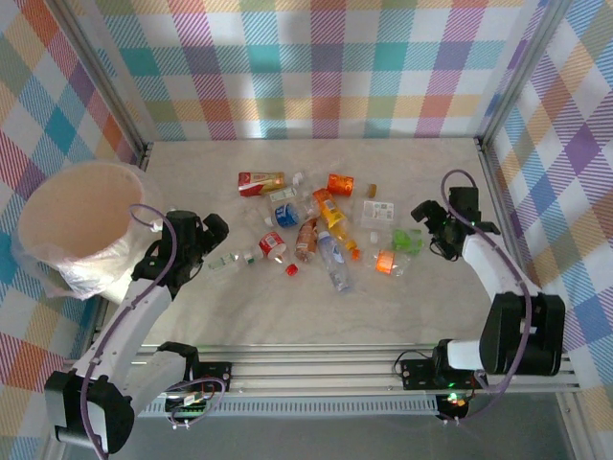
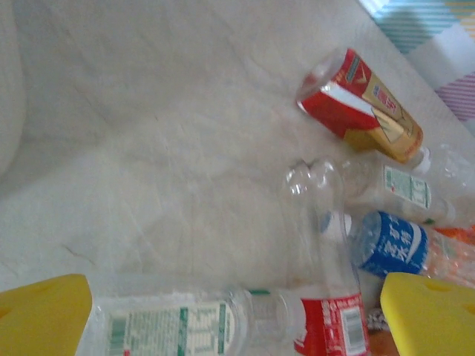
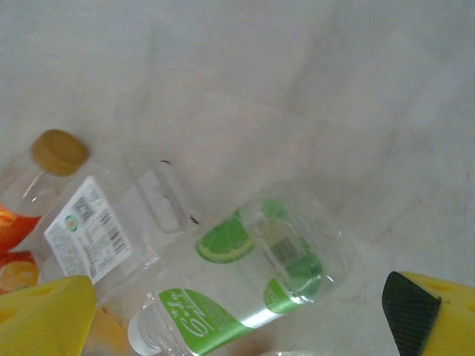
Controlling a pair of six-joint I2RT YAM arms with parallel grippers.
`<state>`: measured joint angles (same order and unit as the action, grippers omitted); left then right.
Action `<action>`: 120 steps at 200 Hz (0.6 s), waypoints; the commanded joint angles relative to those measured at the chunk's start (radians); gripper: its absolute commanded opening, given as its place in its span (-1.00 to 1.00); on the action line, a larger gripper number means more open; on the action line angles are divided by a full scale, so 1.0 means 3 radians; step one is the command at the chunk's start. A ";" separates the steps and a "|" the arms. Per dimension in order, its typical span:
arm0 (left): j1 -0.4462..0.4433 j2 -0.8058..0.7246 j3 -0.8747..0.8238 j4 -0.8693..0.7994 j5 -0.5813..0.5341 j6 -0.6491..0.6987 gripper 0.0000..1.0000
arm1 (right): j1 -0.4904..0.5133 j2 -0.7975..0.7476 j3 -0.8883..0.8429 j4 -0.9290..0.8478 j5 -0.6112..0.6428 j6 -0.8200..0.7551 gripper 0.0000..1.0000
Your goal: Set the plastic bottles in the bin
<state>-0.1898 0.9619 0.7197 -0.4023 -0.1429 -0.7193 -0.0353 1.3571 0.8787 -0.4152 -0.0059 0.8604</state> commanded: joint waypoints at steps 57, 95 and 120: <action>-0.0053 0.0206 0.0061 -0.0087 0.0335 -0.0087 1.00 | -0.0075 0.0658 0.0504 -0.0755 -0.0489 0.1455 0.99; -0.0058 0.0214 0.0020 -0.0093 0.0293 -0.0113 1.00 | -0.0077 0.0774 0.0437 -0.0521 -0.0511 0.1773 0.99; -0.0058 0.0224 0.0015 -0.0106 0.0289 -0.0099 1.00 | -0.0079 0.0900 0.0462 -0.0514 -0.0419 0.1836 1.00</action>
<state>-0.1963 1.0267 0.7200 -0.4171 -0.0605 -0.7444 -0.0528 1.5944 1.0088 -0.5659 -0.1467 1.3346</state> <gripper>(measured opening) 0.998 0.997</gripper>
